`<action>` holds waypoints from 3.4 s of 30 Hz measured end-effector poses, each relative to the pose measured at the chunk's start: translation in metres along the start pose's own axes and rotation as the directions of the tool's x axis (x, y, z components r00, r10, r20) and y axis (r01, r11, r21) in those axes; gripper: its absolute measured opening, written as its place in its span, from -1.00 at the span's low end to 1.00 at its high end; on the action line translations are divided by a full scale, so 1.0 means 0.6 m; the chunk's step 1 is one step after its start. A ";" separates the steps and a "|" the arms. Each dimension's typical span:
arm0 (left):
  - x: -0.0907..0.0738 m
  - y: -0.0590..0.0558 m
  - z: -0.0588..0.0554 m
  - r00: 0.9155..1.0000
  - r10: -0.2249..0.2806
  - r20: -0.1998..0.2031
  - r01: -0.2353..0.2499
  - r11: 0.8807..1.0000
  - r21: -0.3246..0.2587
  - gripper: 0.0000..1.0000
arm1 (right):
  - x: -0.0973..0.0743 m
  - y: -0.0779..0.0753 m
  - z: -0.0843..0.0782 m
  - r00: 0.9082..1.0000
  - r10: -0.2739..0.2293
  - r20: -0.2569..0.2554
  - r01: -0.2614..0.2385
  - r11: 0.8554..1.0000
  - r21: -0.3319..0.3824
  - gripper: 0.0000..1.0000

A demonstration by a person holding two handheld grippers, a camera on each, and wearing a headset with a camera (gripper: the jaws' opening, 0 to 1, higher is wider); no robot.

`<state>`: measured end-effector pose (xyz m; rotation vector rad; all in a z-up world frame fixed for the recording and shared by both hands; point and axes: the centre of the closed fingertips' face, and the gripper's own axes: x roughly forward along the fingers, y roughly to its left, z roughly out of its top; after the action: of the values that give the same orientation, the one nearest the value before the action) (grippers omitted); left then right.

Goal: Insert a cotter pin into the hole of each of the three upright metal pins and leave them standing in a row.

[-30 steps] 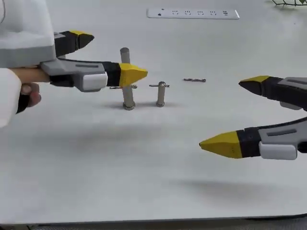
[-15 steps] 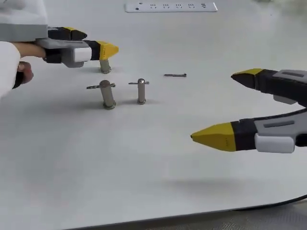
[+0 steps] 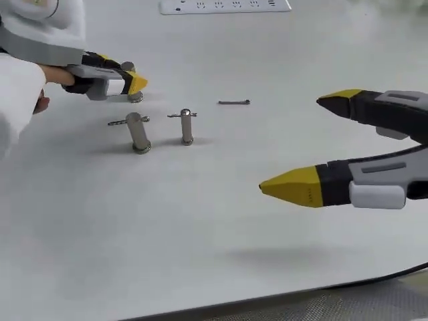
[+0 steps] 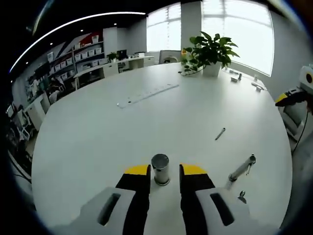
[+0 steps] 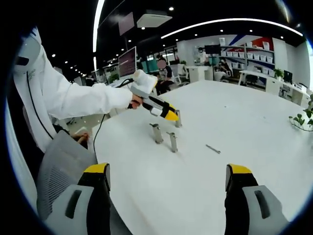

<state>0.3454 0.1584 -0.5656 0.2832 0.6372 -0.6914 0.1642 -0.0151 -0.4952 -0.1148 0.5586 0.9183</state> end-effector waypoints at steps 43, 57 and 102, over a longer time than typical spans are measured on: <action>-0.176 -0.061 0.124 0.965 -0.123 0.232 0.110 0.992 0.069 -0.83 | -0.022 -0.005 -0.008 1.000 -0.019 0.010 0.019 1.000 0.007 0.93; -0.195 -0.218 0.122 0.932 -0.309 0.188 0.268 0.939 0.214 -0.82 | -0.031 -0.007 -0.025 1.000 -0.027 -0.006 0.027 1.000 0.015 0.91; -0.074 -0.347 -0.027 0.930 -0.367 0.005 0.351 0.894 0.279 -0.82 | -0.021 0.015 -0.074 0.997 -0.008 -0.073 0.013 0.998 0.069 0.90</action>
<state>0.1727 0.0333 -0.5581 0.4047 0.5419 -1.1460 0.1333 -0.0331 -0.5254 -0.0882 0.6562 0.8860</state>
